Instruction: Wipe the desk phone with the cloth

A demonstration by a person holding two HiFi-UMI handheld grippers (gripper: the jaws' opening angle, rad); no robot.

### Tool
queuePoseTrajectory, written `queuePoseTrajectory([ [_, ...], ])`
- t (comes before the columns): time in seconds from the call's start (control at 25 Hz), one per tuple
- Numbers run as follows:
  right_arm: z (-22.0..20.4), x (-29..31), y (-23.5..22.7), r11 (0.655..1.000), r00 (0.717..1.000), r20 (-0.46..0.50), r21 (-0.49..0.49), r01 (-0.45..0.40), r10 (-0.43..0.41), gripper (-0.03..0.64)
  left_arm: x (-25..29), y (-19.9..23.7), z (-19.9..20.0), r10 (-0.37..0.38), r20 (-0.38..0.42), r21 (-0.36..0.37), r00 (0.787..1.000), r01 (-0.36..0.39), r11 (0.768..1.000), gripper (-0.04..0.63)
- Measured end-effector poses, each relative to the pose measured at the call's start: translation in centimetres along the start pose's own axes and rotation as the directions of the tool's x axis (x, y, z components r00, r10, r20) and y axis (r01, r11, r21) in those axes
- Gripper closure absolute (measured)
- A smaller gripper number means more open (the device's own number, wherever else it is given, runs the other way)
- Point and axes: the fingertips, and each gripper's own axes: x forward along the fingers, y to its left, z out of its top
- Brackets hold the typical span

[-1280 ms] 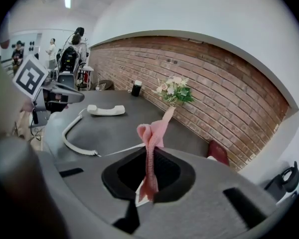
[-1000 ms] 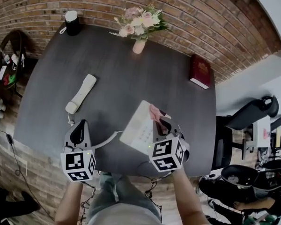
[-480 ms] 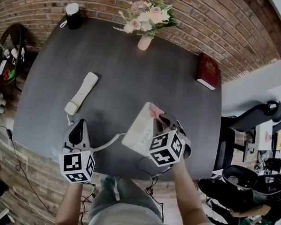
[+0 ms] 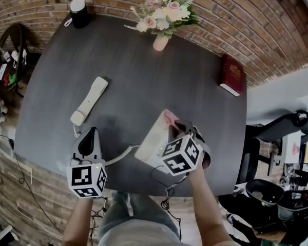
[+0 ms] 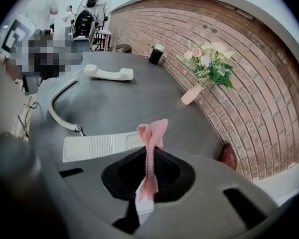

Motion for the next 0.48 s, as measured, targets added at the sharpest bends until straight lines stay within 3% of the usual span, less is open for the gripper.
queuePoseTrajectory([
  [0.48,-0.23,0.74,0.83,0.999,0.999,-0.036,-0.004,-0.040,0.040,0.598,-0.10,0.68,-0.34,0.012,-0.011,-0.021,1.000,-0.012,1.000,0.591],
])
